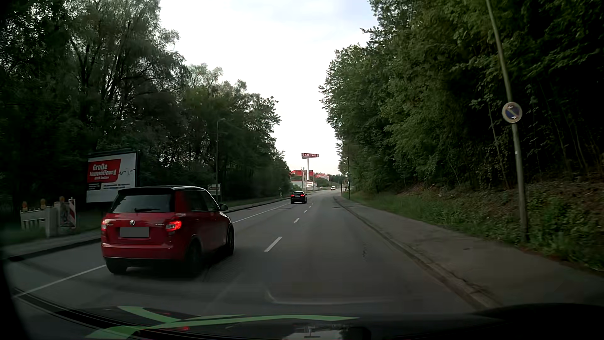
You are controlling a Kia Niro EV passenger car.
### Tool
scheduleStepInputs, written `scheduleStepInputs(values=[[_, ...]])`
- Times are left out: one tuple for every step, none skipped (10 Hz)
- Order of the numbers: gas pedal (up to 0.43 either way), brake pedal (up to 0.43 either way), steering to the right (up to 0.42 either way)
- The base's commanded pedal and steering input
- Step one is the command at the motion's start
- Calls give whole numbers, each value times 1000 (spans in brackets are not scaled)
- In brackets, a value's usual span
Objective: Follow the waypoints while adhering to traffic rules and regulations
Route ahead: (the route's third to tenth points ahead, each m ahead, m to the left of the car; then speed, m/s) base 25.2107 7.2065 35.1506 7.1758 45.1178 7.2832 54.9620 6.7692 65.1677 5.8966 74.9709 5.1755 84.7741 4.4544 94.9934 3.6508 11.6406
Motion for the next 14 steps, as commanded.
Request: scheduleStepInputs(values=[[197, 0, -3], [197, 0, -2], [197, 0, -2], [197, 0, -2], [197, 0, -2], [197, 0, -2], [197, 0, -2], [197, 0, -1], [197, 0, -1], [197, 0, -1], [197, 0, -2], [197, 0, -1], [197, 0, -2], [197, 0, -2]])
